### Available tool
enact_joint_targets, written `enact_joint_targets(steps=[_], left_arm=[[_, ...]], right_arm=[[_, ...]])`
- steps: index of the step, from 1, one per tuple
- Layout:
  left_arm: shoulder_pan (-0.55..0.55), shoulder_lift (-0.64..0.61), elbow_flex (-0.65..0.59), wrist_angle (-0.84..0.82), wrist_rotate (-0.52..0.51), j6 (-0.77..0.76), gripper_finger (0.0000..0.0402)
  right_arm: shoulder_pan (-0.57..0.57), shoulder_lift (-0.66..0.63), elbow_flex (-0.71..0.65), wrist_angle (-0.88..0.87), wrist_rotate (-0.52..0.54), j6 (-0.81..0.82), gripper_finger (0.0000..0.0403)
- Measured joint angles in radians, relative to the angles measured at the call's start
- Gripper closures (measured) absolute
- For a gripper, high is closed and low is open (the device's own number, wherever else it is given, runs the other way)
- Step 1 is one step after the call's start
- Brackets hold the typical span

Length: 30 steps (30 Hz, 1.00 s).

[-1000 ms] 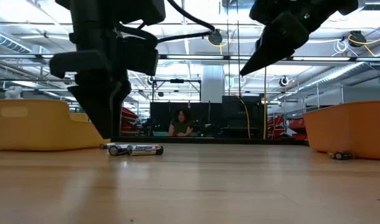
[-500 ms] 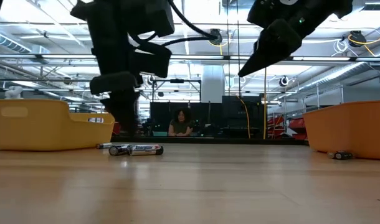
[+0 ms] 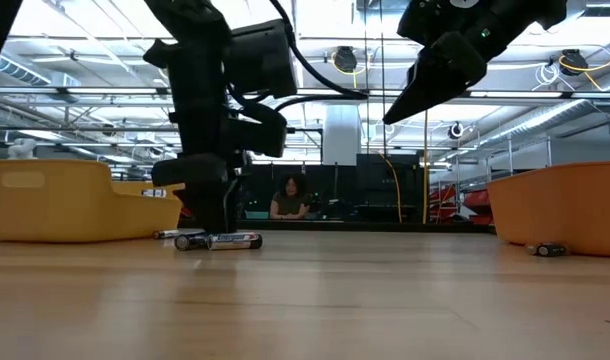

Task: Sort batteries
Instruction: Put the silver battery into the yellow bin

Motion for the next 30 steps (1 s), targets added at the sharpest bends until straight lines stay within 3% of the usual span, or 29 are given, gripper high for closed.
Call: enact_joint_targets(steps=[7,11,17,20,22,25,30], left_arm=[[0.000,0.000,0.001,0.023,-0.001,0.124,0.0208],[0.003,0.001,0.003,0.033,0.063,0.267,0.0217],[0.031,0.002,0.003,0.033,0.146,0.456,0.0307],[0.066,0.002,0.005,0.031,0.194,0.473,0.0369],[0.082,0.003,0.005,0.031,0.197,0.458,0.0382],[0.090,0.002,0.005,0.039,0.171,0.427,0.0382],[0.075,-0.055,0.001,0.012,-0.015,0.386,0.0384]], right_arm=[[0.000,0.000,0.000,-0.001,0.000,-0.008,0.0243],[0.000,0.000,0.000,-0.001,0.000,-0.008,0.0243],[0.000,0.000,0.000,0.008,-0.005,-0.008,0.0243],[0.000,0.000,0.000,0.007,-0.005,-0.008,0.0243],[0.000,0.000,0.000,0.008,-0.005,-0.008,0.0243],[0.000,0.000,0.000,0.007,-0.005,-0.006,0.0243],[0.005,0.000,0.000,0.005,-0.007,0.002,0.0243]])
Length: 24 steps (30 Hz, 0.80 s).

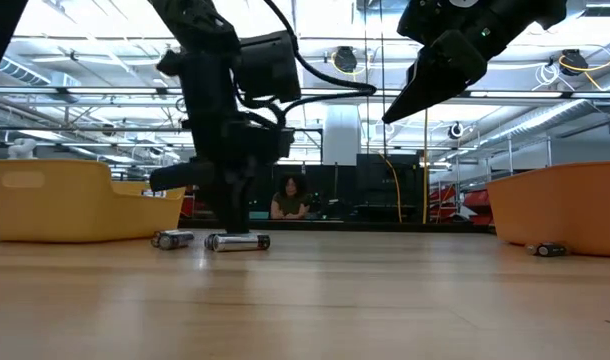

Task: Sort batteries
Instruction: Put the silver battery into the yellow bin

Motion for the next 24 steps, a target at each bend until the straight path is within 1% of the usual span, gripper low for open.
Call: enact_joint_targets(steps=[3,5,9,13,14,16,18,19,24], left_arm=[[-0.004,-0.079,0.027,-0.070,-0.035,-0.084,0.0384],[-0.022,-0.141,0.047,-0.142,-0.029,-0.179,0.0384],[-0.073,-0.262,0.078,-0.329,-0.009,-0.446,0.0384],[-0.106,-0.361,0.066,-0.552,0.016,-0.776,0.0383],[-0.113,-0.372,0.059,-0.616,0.009,-0.842,0.0376],[-0.129,-0.393,0.045,-0.736,-0.043,-0.940,0.0356],[-0.147,-0.399,0.034,-0.811,-0.086,-0.963,0.0328],[-0.157,-0.397,0.030,-0.820,-0.096,-0.963,0.0312],[-0.175,-0.398,0.030,-0.805,-0.105,-0.964,0.0240]], right_arm=[[0.006,0.000,0.000,-0.004,0.000,-0.002,0.0243],[0.007,0.000,0.000,-0.014,0.002,-0.002,0.0243],[0.007,0.000,0.000,-0.033,0.004,-0.002,0.0243],[0.007,0.000,0.000,-0.023,0.004,-0.002,0.0243],[0.007,0.000,0.000,-0.020,0.004,-0.002,0.0243],[0.007,0.000,0.000,-0.020,0.004,-0.001,0.0243],[0.007,0.000,0.000,-0.019,0.004,0.000,0.0243],[0.008,0.000,0.000,-0.019,0.004,0.001,0.0243],[0.008,0.000,0.000,-0.020,0.004,0.003,0.0243]])
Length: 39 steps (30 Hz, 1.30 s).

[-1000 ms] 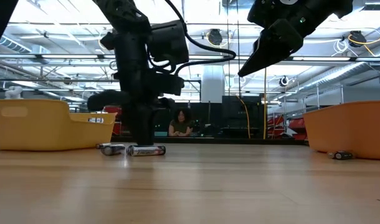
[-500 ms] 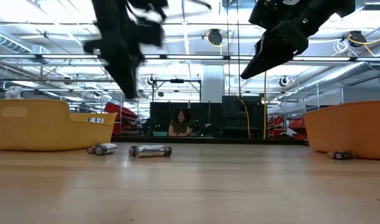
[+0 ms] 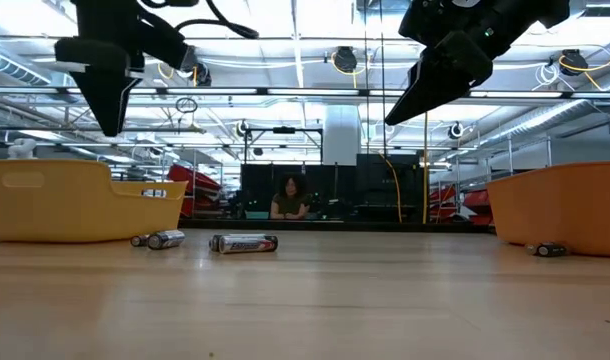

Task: Sort batteries
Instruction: Put the silver battery into the yellow bin

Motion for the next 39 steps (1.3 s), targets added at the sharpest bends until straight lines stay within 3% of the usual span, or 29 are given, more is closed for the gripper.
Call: enact_joint_targets(steps=[3,10,15,22,39], left_arm=[[0.000,-0.001,0.000,0.058,0.014,0.008,0.0212],[-0.056,0.041,0.006,0.508,0.073,0.184,0.0204],[-0.035,0.175,0.004,0.498,0.080,0.055,0.0203],[-0.037,0.315,0.004,0.490,0.197,-0.056,0.0203],[-0.031,0.349,0.004,0.496,0.158,-0.106,0.0211]], right_arm=[[0.000,0.000,0.000,0.000,0.000,0.005,0.0243],[0.000,0.000,0.000,-0.001,0.000,0.000,0.0243],[0.000,0.000,0.000,-0.001,0.000,0.002,0.0243],[0.000,0.000,0.000,-0.001,-0.001,0.002,0.0243],[0.000,0.000,0.000,-0.001,-0.001,0.002,0.0243]])
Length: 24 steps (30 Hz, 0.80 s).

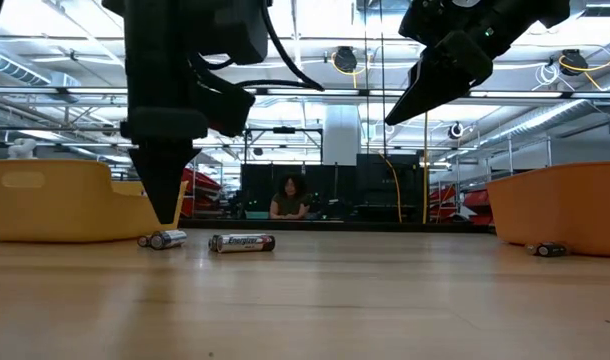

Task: Sort batteries
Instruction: Put the silver battery into the yellow bin

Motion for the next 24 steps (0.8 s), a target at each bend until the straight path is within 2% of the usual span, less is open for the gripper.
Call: enact_joint_targets(steps=[15,24], left_arm=[[0.027,0.030,-0.002,0.003,0.045,0.002,0.0257],[0.028,0.068,0.001,-0.007,0.058,0.070,0.0270]], right_arm=[[0.001,0.000,0.000,0.000,0.000,0.001,0.0243],[0.001,0.000,0.000,0.000,-0.022,0.001,0.0243]])
